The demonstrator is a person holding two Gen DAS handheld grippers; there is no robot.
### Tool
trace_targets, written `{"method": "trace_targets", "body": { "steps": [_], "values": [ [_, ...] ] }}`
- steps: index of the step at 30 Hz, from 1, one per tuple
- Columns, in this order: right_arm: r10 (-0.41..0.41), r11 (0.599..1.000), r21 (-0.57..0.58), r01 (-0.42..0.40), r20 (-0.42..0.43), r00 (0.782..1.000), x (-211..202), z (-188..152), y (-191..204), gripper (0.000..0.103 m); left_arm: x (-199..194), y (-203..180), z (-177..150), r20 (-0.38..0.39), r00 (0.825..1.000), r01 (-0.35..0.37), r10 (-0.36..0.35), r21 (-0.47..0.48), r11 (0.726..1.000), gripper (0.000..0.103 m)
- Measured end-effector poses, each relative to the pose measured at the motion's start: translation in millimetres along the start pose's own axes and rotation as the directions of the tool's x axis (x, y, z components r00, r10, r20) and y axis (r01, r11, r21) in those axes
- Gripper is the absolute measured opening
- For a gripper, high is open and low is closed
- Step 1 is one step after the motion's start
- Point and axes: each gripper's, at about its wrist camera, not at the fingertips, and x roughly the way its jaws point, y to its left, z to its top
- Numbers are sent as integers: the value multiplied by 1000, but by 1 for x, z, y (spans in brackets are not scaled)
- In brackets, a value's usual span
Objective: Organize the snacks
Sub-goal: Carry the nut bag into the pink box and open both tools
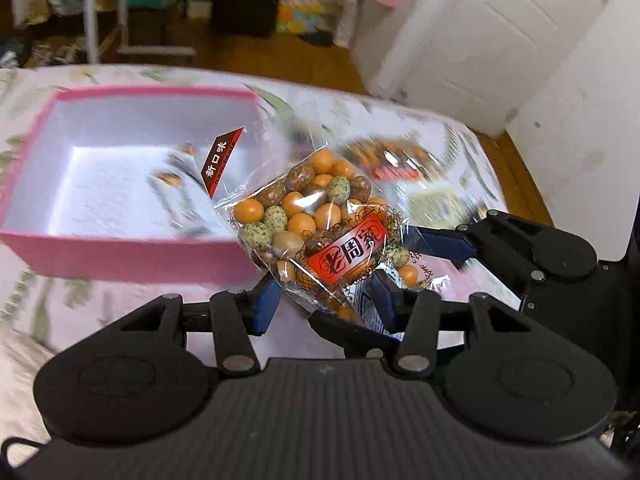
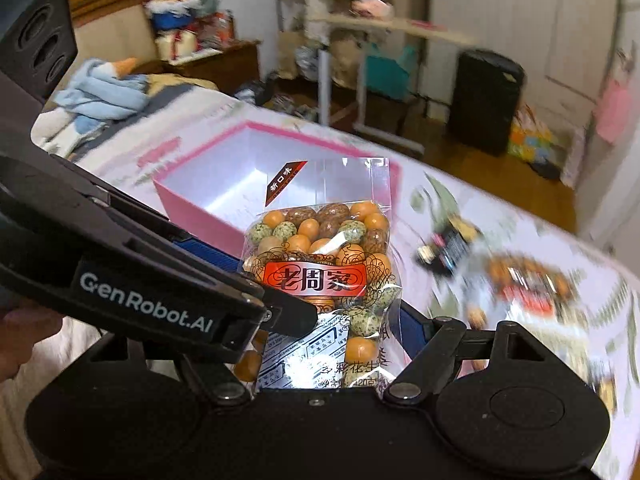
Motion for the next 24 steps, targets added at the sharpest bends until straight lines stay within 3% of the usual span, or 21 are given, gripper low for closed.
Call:
{"method": "trace_targets", "body": {
  "steps": [7, 15, 18, 24],
  "values": [
    [133, 988, -89, -129, 41, 990, 82, 66, 12, 82, 8, 77, 51, 55, 989, -130, 134, -80, 988, 47],
    [265, 964, 24, -264, -104, 959, 197, 97, 7, 83, 74, 162, 93, -82, 973, -226, 214, -195, 955, 47],
    [321, 947, 67, -314, -172, 931, 226, 97, 3, 84, 93, 182, 93, -121, 968, -245, 222, -236, 940, 47],
    [422, 905, 212, -370, -331, 844, 264, 96, -1, 87, 118, 204, 83, -158, 950, -306, 270, -290, 907, 47]
  ]
}}
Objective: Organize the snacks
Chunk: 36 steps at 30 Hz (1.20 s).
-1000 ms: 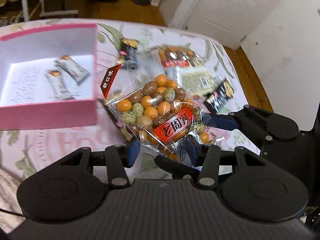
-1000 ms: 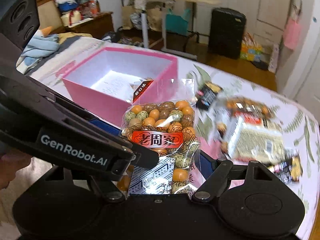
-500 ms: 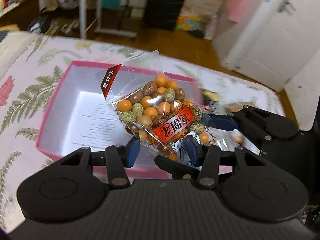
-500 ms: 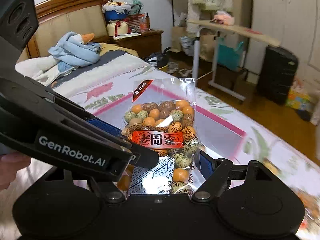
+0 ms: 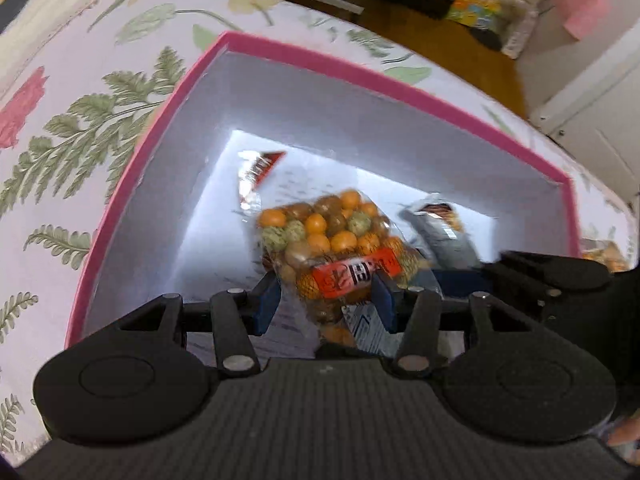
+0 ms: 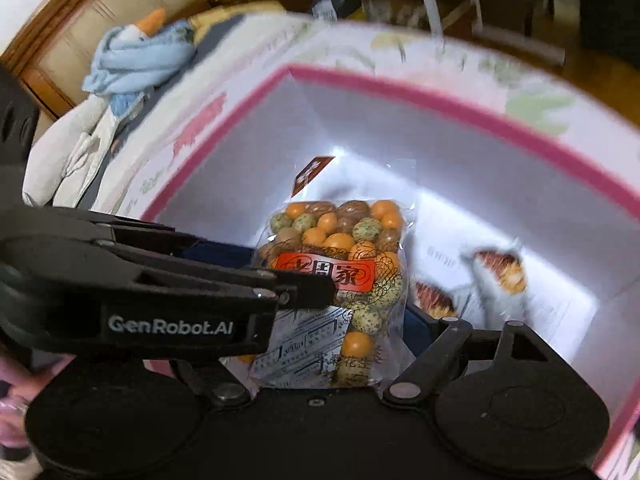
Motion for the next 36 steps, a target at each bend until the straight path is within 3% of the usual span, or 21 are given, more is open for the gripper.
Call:
{"method": "trace_targets", "body": {
  "steps": [2, 5, 11, 15, 19, 22, 26, 31, 36],
  "values": [
    [1, 1000, -17, -1, -2, 1000, -3, -3, 6, 87, -1, -4, -5, 45, 997, -62, 61, 27, 998, 47],
    [-38, 998, -50, 39, 16, 999, -18, -11, 15, 88, -15, -10, -10, 110, 990, -94, 88, 52, 994, 47],
    [-124, 983, -118, 144, 159, 979, -82, -51, 25, 88, -61, -11, -25, 143, 990, 7, -15, 52, 999, 47],
    [-156, 970, -134, 203, 299, 941, -132, -95, 33, 88, -91, -27, -46, 141, 986, 71, -85, 104, 992, 47],
    [-211, 960, -75, 271, 444, 871, -171, -142, 19, 89, -113, -51, -74, 149, 980, 105, -129, 162, 981, 46],
    [-274, 948, -9, 318, 486, 830, -184, -169, 4, 90, -122, -70, -96, 154, 971, 153, -185, 198, 968, 44],
    [-296, 943, 5, 332, 467, 833, -186, -195, -9, 90, -120, -95, -126, 143, 954, 227, -262, 223, 948, 44],
    [-271, 943, -73, 326, 401, 875, -160, -217, -16, 88, -105, -122, -158, 129, 940, 275, -316, 260, 926, 44],
    [-273, 939, -101, 328, 362, 891, -127, -233, -27, 86, -76, -140, -176, 82, 938, 309, -338, 250, 918, 44]
  ]
}}
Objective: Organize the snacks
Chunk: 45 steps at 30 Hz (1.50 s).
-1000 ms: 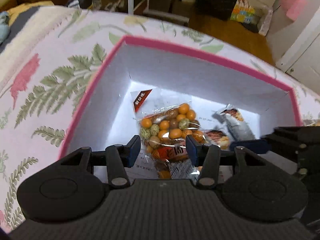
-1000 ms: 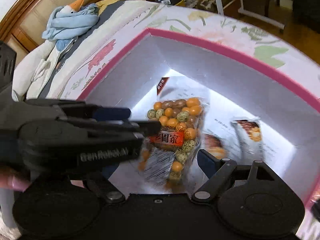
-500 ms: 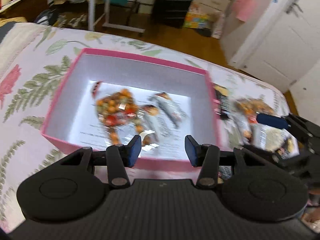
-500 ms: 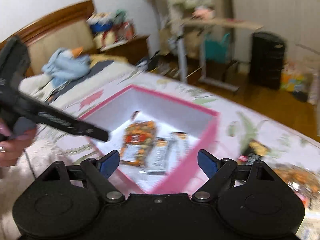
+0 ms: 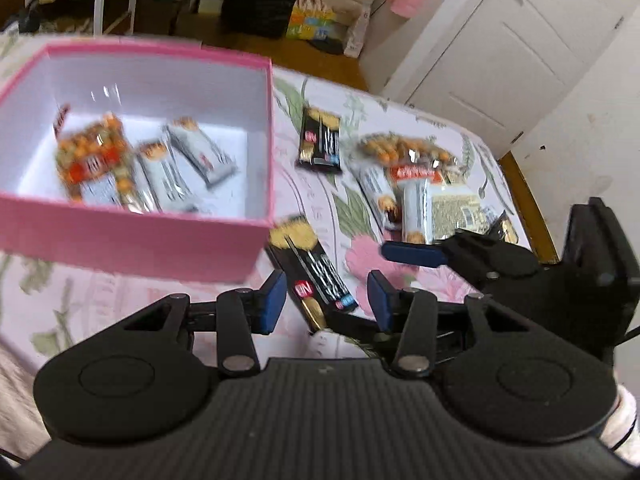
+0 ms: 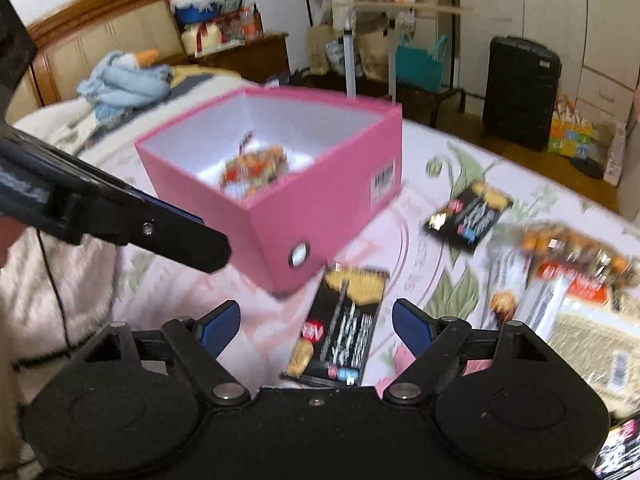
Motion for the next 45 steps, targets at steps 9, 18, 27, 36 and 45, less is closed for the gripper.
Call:
{"method": "trace_targets", "body": {
  "steps": [9, 18, 27, 36, 45],
  "values": [
    [62, 993, 109, -56, -58, 996, 54, -18, -23, 82, 75, 8, -17, -31, 998, -53, 50, -119, 992, 44],
    [1, 994, 112, 9, -92, 996, 47, -18, -10, 59, 95, 14, -20, -90, 995, -50, 36, -161, 986, 42],
    [-73, 984, 158, 83, -69, 995, 1, -19, 15, 59, 57, -4, -23, -127, 991, 24, -39, -113, 993, 42],
    [-28, 984, 177, 33, -28, 999, -28, -15, 37, 42, 22, -10, -20, -151, 986, 50, -67, -109, 993, 43],
    [-11, 988, 149, 45, -221, 975, 14, -31, 22, 63, 62, 20, -33, -211, 977, -12, -33, -208, 978, 44]
  ]
}}
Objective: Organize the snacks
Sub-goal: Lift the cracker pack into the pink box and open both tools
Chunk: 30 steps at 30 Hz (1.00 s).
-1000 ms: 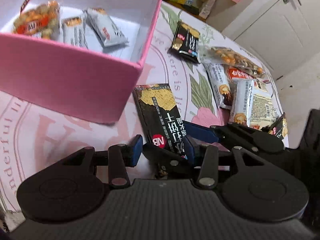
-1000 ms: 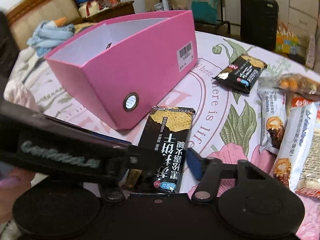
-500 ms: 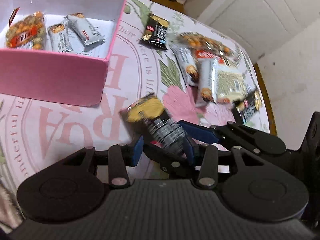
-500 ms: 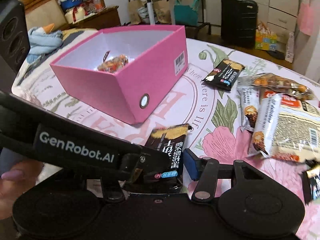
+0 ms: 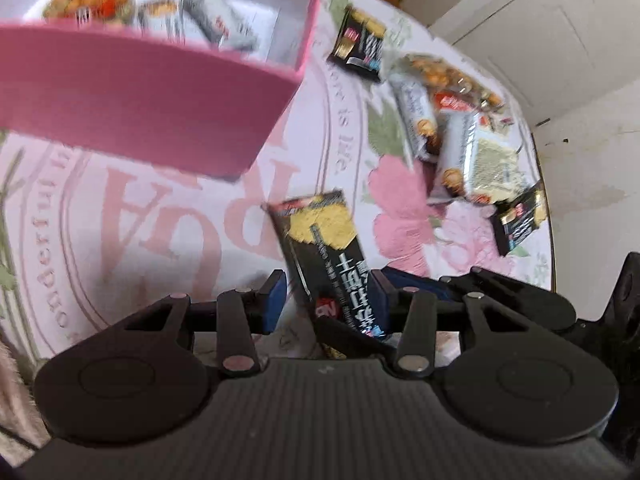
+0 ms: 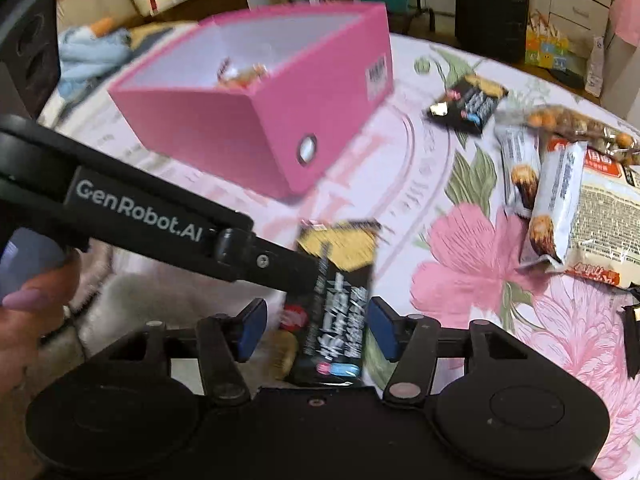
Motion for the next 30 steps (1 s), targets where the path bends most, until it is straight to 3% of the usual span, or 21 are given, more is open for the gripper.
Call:
{"method": "trace_targets", "body": {
  "steps": [6, 9, 12, 22, 30],
  "values": [
    [-8, 997, -80, 3, -59, 998, 22, -1, 8, 72, 32, 4, -6, -76, 997, 30, -33, -36, 999, 43],
    [-75, 987, -142, 70, -36, 997, 25, -5, 19, 62, 32, -5, -9, -46, 999, 17, -17, -1, 1000, 42],
    [-85, 989, -120, 82, -25, 996, 17, -7, 22, 61, 27, -11, -10, -45, 999, 12, -10, 40, 999, 42],
    [-64, 997, -45, 68, 90, 994, -39, -1, 26, 61, -28, -39, -6, -13, 999, 43, -42, 141, 989, 43],
    [-59, 992, -101, 73, 133, 989, -73, 14, 48, 61, -75, -51, -9, 36, 999, 24, -33, 224, 974, 43]
  ]
}}
